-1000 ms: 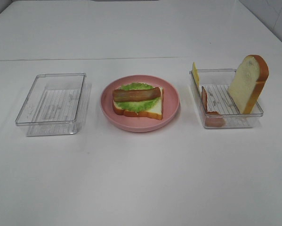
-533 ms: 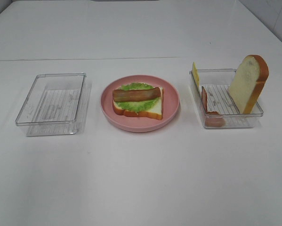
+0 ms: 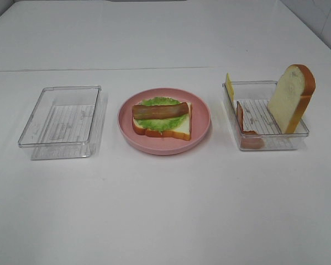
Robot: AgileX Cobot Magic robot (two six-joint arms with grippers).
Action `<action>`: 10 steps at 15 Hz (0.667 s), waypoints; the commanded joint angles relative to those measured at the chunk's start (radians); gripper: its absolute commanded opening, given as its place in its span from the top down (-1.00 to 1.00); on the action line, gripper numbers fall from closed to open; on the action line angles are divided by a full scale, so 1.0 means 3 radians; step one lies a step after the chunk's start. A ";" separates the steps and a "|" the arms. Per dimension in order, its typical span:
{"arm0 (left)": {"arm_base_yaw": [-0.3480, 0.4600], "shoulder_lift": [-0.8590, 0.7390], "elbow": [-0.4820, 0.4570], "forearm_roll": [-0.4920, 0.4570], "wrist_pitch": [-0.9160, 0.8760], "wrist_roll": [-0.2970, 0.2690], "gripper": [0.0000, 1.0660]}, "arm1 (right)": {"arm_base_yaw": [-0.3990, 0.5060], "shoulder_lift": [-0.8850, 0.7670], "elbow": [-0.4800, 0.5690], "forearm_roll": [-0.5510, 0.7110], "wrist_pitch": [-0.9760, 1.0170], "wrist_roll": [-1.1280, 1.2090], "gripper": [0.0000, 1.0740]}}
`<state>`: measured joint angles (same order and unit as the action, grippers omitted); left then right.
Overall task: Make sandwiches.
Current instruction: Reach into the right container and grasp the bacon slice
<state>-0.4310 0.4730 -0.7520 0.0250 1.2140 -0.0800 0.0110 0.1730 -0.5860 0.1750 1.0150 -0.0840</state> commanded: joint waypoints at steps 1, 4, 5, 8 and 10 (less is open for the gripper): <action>0.0000 -0.0383 0.0160 0.0067 -0.0053 -0.0030 -0.44 | -0.0017 0.0480 -0.0177 0.0007 -0.0113 0.0023 -0.43; 0.0000 -0.0797 0.0317 0.0163 -0.0180 -0.0030 -0.44 | -0.0017 0.1073 -0.0453 0.0067 -0.0153 0.0017 -0.42; 0.0000 -0.0953 0.0370 0.0200 -0.0203 -0.0030 -0.44 | -0.0017 0.1347 -0.0597 0.0100 -0.0153 0.0017 -0.42; 0.0000 -0.1440 0.0653 0.0260 -0.0320 -0.0040 -0.44 | -0.0017 0.2257 -0.1103 0.0450 -0.0097 0.0020 -0.42; 0.0000 -0.1630 0.0737 0.0270 -0.0393 -0.0117 -0.44 | -0.0017 0.2670 -0.1363 0.0643 0.0107 0.0007 -0.42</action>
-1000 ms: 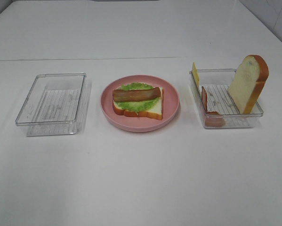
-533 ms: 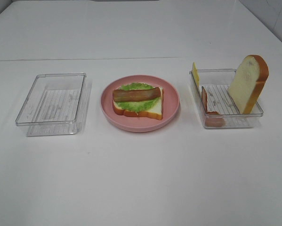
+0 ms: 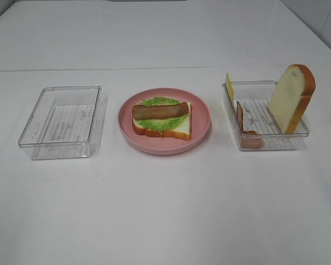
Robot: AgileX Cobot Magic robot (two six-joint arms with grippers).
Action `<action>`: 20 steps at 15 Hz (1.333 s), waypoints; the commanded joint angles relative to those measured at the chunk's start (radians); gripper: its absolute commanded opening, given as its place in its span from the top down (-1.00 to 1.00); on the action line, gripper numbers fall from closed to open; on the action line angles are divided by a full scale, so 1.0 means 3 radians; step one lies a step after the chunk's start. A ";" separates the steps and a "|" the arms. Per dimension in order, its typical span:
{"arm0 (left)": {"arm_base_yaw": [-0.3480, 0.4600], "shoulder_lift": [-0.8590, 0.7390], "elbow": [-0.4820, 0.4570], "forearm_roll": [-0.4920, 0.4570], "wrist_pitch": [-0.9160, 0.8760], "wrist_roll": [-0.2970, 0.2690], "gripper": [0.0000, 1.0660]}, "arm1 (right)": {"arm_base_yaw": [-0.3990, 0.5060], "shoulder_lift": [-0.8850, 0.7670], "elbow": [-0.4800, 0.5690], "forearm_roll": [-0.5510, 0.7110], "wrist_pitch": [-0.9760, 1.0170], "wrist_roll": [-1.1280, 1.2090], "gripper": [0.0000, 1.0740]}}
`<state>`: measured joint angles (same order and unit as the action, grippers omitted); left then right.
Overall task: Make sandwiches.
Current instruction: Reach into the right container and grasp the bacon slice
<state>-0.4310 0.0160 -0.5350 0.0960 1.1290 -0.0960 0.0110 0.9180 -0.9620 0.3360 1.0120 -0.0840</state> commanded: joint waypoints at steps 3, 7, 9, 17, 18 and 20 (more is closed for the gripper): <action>0.0000 -0.0137 0.0120 0.0110 -0.0260 -0.0213 -0.44 | -0.0017 0.0950 -0.0640 0.0320 0.0617 -0.0137 -0.42; 0.0000 -0.0137 0.0120 0.0133 -0.0260 -0.0210 -0.44 | -0.0013 0.1803 -0.1390 0.0320 0.0770 -0.0257 -0.42; 0.0000 -0.0137 0.0120 0.0133 -0.0260 -0.0210 -0.44 | -0.0010 0.2103 -0.1607 0.0320 0.0770 -0.0230 -0.42; 0.0000 -0.0137 0.0120 0.0120 -0.0260 -0.0210 -0.44 | 0.0687 0.3280 -0.2393 -0.0140 0.0707 -0.0040 -0.32; 0.0000 -0.0137 0.0120 0.0120 -0.0260 -0.0210 -0.44 | 0.0687 0.3413 -0.2477 -0.0103 0.0720 -0.0040 -0.27; 0.0000 -0.0137 0.0120 0.0120 -0.0260 -0.0210 -0.44 | 0.0693 0.3627 -0.2570 -0.0097 0.0787 -0.0040 -0.20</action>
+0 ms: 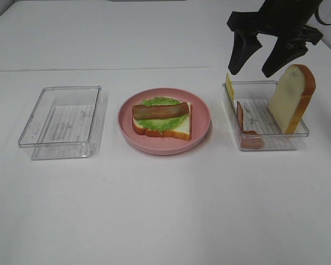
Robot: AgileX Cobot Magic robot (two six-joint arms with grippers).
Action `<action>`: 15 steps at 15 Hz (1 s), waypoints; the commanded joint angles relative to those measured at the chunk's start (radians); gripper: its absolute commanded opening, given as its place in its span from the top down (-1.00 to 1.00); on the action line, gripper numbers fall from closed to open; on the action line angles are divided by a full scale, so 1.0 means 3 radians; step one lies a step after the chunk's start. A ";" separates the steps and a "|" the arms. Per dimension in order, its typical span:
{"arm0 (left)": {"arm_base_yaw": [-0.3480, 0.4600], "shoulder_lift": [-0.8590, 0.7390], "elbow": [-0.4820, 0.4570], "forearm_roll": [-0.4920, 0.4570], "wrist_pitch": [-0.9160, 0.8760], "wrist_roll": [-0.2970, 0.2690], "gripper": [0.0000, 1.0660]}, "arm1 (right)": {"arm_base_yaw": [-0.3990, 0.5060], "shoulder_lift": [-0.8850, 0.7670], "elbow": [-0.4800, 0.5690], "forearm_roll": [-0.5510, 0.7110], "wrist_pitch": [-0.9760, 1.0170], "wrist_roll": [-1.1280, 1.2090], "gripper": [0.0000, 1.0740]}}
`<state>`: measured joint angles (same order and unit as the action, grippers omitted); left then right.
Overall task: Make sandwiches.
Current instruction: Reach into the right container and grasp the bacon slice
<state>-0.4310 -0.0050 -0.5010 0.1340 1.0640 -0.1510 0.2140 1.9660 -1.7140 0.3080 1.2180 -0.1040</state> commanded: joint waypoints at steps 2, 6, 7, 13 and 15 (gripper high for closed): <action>0.0000 -0.0067 0.0007 -0.0007 -0.0043 -0.0027 -0.44 | 0.0017 0.0253 -0.0077 0.0000 0.0113 0.0027 -0.19; 0.0000 -0.0067 0.0007 -0.0007 -0.0043 -0.0027 -0.44 | 0.0017 0.0527 -0.0080 0.0010 0.0117 0.0027 -0.19; 0.0000 -0.0067 0.0007 -0.0007 -0.0043 -0.0027 -0.44 | 0.0017 0.0567 -0.0080 0.0010 0.0090 0.0023 -0.19; 0.0000 -0.0067 0.0007 -0.0007 -0.0043 -0.0027 -0.44 | 0.0017 0.0777 -0.0083 -0.0013 -0.0010 0.0027 -0.05; 0.0000 -0.0067 0.0007 -0.0007 -0.0043 -0.0027 -0.44 | 0.0017 0.0777 -0.0083 -0.0017 -0.0100 0.0030 0.14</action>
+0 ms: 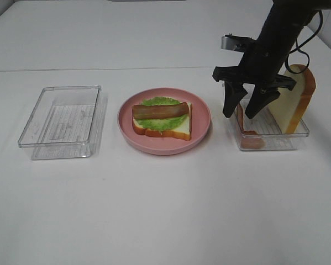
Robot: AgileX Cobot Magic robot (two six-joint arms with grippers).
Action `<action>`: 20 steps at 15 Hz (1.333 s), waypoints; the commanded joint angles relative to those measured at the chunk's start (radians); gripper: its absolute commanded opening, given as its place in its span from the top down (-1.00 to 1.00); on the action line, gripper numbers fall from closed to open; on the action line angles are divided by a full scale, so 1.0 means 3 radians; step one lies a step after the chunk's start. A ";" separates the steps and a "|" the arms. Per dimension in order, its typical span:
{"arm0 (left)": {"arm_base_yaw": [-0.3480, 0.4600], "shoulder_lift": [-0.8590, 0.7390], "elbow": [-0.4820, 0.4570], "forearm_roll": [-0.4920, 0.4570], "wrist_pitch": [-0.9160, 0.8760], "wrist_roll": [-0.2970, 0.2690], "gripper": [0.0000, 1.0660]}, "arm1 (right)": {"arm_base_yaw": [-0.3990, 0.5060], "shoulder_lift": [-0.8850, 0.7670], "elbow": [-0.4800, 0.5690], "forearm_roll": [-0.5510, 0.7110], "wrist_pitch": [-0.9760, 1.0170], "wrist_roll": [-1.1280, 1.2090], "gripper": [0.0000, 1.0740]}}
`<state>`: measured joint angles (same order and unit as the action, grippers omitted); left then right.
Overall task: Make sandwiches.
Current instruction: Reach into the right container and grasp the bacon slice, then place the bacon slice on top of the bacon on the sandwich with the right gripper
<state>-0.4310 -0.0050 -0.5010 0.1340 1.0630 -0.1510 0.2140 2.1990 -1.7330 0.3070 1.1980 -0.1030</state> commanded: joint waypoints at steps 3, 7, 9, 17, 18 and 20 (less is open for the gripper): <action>0.0000 -0.0067 0.0007 -0.0007 -0.0040 -0.0027 -0.44 | 0.0017 0.0000 -0.0020 -0.0017 -0.0053 0.0027 0.64; 0.0000 -0.0067 0.0007 -0.0007 -0.0040 -0.0027 -0.44 | 0.0017 -0.0013 -0.0020 -0.0017 -0.0023 0.0020 1.00; 0.0000 -0.0067 0.0007 -0.0007 -0.0040 -0.0027 -0.44 | 0.0017 -0.0063 -0.0023 -0.0013 0.0043 0.0020 1.00; 0.0000 -0.0067 0.0007 -0.0007 -0.0040 -0.0027 -0.44 | 0.0017 -0.0687 -0.0023 0.0700 0.0063 -0.0577 1.00; 0.0000 -0.0067 0.0007 -0.0007 -0.0040 -0.0027 -0.44 | 0.0017 -0.0677 -0.0023 0.1047 0.0013 -0.0703 1.00; 0.0000 -0.0067 0.0007 -0.0007 -0.0040 -0.0027 -0.44 | 0.0057 -0.0587 -0.0023 0.1780 -0.0237 -0.1093 1.00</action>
<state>-0.4310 -0.0050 -0.5010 0.1340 1.0610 -0.1510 0.2280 2.0160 -1.7360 0.8010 1.1460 -0.3960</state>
